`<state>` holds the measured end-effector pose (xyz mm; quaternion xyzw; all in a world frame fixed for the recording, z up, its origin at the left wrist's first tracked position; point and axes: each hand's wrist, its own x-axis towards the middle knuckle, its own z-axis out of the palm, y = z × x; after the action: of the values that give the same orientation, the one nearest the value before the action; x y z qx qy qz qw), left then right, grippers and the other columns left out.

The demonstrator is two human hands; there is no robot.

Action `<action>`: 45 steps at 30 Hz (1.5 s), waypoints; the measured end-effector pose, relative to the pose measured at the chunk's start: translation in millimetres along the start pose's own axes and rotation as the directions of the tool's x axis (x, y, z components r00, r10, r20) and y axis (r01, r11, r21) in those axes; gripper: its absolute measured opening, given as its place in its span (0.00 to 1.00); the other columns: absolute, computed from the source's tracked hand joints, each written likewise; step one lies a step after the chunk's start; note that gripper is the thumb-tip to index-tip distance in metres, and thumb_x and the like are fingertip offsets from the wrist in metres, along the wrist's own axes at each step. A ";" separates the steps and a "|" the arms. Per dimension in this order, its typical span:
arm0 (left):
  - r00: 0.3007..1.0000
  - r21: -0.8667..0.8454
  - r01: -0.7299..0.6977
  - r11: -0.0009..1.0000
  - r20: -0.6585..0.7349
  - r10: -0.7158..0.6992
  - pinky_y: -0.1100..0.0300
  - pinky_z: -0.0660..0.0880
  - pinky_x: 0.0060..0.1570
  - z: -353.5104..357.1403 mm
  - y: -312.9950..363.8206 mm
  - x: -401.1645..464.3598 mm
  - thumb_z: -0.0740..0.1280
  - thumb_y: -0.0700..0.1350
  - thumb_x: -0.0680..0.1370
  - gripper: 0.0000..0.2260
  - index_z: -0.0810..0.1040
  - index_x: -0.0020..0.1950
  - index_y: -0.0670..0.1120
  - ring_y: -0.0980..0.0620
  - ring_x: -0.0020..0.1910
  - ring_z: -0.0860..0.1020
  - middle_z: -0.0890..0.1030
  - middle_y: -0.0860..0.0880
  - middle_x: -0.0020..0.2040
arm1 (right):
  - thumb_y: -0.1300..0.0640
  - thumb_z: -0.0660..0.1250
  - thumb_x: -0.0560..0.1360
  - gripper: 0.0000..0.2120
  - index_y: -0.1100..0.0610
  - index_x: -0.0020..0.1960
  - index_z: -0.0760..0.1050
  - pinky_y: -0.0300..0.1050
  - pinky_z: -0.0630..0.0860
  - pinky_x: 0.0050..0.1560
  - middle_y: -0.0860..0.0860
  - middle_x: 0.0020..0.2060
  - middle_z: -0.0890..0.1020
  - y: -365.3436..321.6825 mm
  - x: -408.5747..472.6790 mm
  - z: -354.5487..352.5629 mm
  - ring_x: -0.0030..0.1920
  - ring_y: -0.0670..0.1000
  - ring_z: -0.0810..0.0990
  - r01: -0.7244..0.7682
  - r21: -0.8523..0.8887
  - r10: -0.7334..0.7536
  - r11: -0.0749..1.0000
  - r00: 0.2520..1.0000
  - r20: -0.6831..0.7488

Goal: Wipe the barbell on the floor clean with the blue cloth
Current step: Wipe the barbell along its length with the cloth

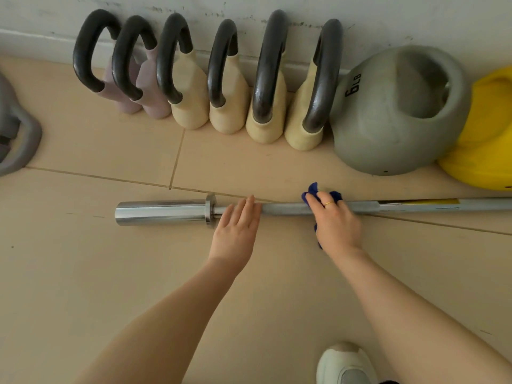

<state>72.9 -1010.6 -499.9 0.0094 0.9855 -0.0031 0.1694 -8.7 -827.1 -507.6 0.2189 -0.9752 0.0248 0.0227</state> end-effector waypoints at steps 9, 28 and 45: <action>0.987 -0.137 0.084 0.987 0.150 -0.064 0.56 0.49 0.74 -10.9 13.3 1.1 0.52 0.36 0.79 0.30 0.40 0.77 0.42 0.48 0.77 0.44 0.43 0.45 0.78 | 0.68 0.56 0.70 0.24 0.57 0.65 0.73 0.48 0.74 0.29 0.55 0.60 0.76 -15.0 5.7 -6.2 0.38 0.60 0.77 0.053 0.159 -0.087 0.986 0.972 0.217; 0.968 -0.190 0.140 0.972 0.231 -0.094 0.54 0.59 0.70 -19.8 14.2 9.1 0.56 0.36 0.77 0.36 0.41 0.76 0.58 0.49 0.77 0.44 0.44 0.47 0.78 | 0.70 0.63 0.70 0.25 0.58 0.66 0.70 0.53 0.75 0.41 0.59 0.61 0.74 95.4 -16.6 -15.1 0.46 0.64 0.75 -0.278 0.025 0.267 0.960 0.942 0.204; 0.998 -0.110 0.037 0.993 0.053 -0.031 0.55 0.68 0.58 -19.0 -0.1 8.6 0.63 0.36 0.73 0.24 0.66 0.70 0.44 0.45 0.62 0.71 0.72 0.47 0.64 | 0.65 0.59 0.76 0.19 0.57 0.66 0.69 0.49 0.74 0.37 0.56 0.62 0.72 -21.1 0.0 -13.5 0.45 0.59 0.78 -0.139 0.115 0.096 0.984 0.942 0.322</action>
<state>58.5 -1010.3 -484.8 -0.0170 0.9795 0.0483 0.1950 0.8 -845.3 -493.3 0.1624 -0.9736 0.0573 -0.1497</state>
